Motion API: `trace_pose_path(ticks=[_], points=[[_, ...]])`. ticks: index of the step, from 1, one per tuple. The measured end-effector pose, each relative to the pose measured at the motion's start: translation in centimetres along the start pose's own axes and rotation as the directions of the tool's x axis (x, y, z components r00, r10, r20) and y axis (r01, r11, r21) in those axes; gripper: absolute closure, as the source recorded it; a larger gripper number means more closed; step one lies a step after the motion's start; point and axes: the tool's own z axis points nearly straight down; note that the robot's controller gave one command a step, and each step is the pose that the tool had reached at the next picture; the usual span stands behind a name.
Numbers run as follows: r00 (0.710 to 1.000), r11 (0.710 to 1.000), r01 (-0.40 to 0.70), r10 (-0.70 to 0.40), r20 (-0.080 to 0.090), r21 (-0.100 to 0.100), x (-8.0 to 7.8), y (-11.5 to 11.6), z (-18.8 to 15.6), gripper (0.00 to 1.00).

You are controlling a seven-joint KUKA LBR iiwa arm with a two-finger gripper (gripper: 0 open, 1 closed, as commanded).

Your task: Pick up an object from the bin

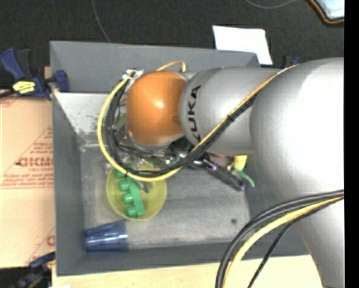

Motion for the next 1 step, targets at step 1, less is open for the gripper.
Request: trace_pose_path(ticks=[1], points=[[1.000,1.000,-0.004,0.004,-0.002,-0.002,0.08,0.01,-2.55,1.00]])
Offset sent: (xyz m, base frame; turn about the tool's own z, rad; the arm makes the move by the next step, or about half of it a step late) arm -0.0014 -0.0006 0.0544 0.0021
